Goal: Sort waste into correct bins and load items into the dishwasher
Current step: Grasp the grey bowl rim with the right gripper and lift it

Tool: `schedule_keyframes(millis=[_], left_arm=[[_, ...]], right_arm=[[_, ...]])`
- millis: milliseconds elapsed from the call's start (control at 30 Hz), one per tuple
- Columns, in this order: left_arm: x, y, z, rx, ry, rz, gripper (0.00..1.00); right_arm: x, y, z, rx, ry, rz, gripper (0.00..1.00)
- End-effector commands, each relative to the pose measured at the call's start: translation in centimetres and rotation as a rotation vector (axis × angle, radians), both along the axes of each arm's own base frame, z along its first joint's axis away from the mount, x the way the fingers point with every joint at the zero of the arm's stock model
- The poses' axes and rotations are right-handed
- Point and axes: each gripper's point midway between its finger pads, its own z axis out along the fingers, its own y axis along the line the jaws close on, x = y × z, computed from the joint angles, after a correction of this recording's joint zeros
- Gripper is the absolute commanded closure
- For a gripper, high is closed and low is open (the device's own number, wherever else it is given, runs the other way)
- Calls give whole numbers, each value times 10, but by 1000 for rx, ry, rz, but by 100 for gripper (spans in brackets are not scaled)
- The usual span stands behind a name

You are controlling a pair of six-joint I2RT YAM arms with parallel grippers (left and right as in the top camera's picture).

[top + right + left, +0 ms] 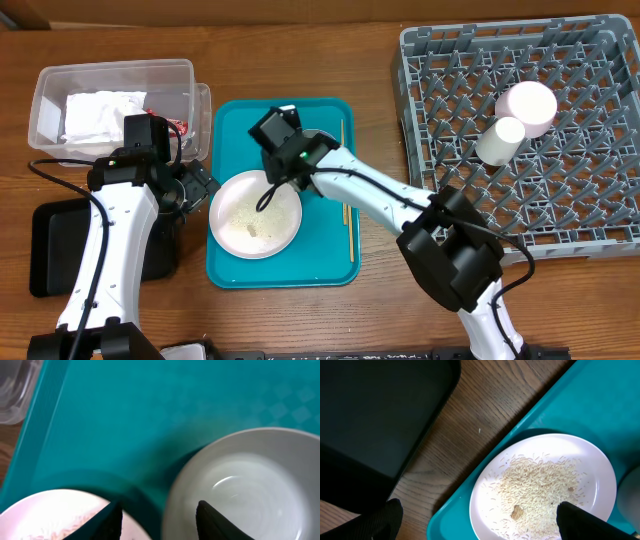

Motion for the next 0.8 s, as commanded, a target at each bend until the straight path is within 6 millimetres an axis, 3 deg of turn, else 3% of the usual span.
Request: schedule_keyframes(millis=[0,300,433,500,633,767], left_arm=[[0,0,1,-6,-2,17,0],[0,0,1,-6,-2,17,0],[0,0,1,-6,-2,17,0],[0,0,1,-6,-2,17,0],[0,0,1,-6,-2,17,0],[0,0,1,-6,-2,17,0]], right_arm=[[3,0,-10,-19,-2,-20,53],[3,0,-8,-20,0,-19,76],[5,3,6,-12,-8,-19,87],[8,5,20,-4,-15,-19,95],[11,8,48,4,-23,-21,96],[21,5,100,35,-52,-36,96]])
